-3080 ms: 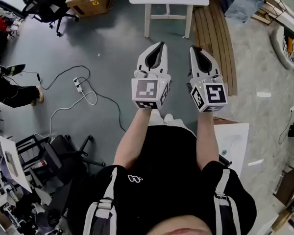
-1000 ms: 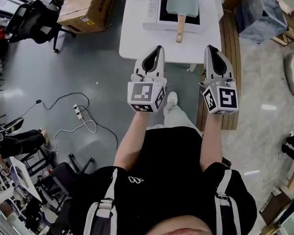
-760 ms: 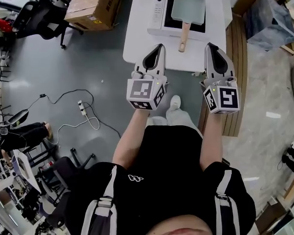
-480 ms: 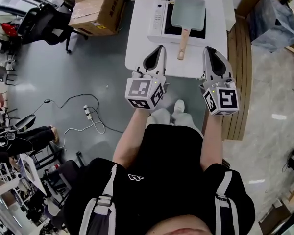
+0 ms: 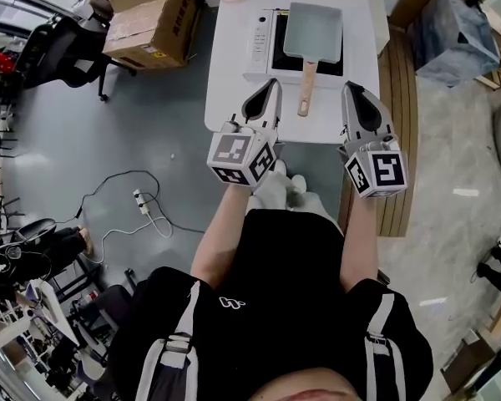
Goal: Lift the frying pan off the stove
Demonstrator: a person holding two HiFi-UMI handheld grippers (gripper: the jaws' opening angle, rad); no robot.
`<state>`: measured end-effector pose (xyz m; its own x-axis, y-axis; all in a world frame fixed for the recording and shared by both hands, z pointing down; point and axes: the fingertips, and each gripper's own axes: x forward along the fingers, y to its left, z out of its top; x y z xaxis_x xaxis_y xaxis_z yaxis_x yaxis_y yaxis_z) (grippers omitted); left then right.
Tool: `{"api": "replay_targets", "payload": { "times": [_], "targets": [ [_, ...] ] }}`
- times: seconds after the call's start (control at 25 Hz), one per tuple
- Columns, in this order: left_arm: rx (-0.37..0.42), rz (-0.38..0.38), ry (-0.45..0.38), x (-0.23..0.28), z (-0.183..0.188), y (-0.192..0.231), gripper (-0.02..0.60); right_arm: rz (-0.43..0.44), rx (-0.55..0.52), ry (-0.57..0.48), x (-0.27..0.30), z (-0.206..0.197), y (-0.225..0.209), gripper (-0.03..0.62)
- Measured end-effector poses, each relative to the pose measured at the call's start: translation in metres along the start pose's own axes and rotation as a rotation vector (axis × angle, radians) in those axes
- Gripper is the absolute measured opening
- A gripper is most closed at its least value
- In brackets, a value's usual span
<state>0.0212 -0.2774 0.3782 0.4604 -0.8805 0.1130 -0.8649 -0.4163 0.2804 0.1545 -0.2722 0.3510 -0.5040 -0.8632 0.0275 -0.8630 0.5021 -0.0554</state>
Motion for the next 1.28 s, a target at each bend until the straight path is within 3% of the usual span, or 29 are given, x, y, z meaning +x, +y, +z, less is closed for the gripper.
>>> {"api": "replay_targets", "payload": {
  "times": [0.2, 0.32, 0.48, 0.6, 0.76, 0.8, 0.92, 1.0, 1.08, 1.2, 1.28],
  "targets": [
    [-0.013, -0.049, 0.033, 0.011, -0.007, 0.007, 0.012, 0.056, 0.055, 0.049, 0.017, -0.017, 0.005, 0.005],
    [-0.079, -0.097, 0.067, 0.017, -0.018, 0.013, 0.012, 0.106, 0.132, 0.088, 0.026, -0.029, 0.007, 0.005],
    [-0.235, -0.223, 0.138, 0.029, -0.039, 0.007, 0.012, 0.137, 0.188, 0.133, 0.038, -0.042, 0.002, 0.006],
    [-0.256, -0.234, 0.174, 0.032, -0.052, 0.013, 0.012, 0.173, 0.214, 0.182, 0.045, -0.055, 0.008, 0.043],
    [-0.284, -0.257, 0.238, 0.041, -0.067, 0.022, 0.016, 0.212, 0.266, 0.243, 0.053, -0.074, 0.01, 0.044],
    [-0.299, -0.275, 0.257, 0.043, -0.072, 0.023, 0.052, 0.229, 0.287, 0.263, 0.053, -0.08, 0.012, 0.062],
    [-0.392, -0.333, 0.307, 0.047, -0.087, 0.026, 0.117, 0.288, 0.354, 0.339, 0.054, -0.1, 0.017, 0.178],
    [-0.453, -0.374, 0.341, 0.051, -0.098, 0.025, 0.123, 0.305, 0.387, 0.376, 0.055, -0.113, 0.016, 0.184],
    [-0.53, -0.459, 0.379, 0.053, -0.107, 0.019, 0.202, 0.313, 0.432, 0.394, 0.057, -0.122, 0.012, 0.184],
    [-0.682, -0.581, 0.404, 0.052, -0.112, 0.01, 0.204, 0.322, 0.506, 0.419, 0.06, -0.135, 0.008, 0.184],
    [-0.703, -0.593, 0.439, 0.054, -0.121, 0.013, 0.204, 0.328, 0.523, 0.454, 0.061, -0.146, 0.007, 0.184]
  ]
}}
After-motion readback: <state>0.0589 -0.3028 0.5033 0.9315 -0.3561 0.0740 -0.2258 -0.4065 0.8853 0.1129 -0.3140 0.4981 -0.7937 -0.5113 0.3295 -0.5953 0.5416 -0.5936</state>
